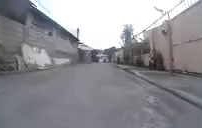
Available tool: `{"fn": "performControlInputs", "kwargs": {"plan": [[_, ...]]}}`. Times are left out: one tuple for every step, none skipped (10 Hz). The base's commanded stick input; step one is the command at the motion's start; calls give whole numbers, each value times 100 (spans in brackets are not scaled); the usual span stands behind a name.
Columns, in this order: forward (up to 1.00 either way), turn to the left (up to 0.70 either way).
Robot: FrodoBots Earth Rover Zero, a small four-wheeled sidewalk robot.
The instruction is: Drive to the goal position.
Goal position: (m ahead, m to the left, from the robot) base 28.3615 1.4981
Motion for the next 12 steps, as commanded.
{"fn": "performControlInputs", "kwargs": {"plan": [[100, 0], [100, -8], [100, -33], [100, -37], [100, -27], [100, -4], [100, 0], [100, 0], [100, 0], [100, 0], [100, 0], [100, 0]]}}
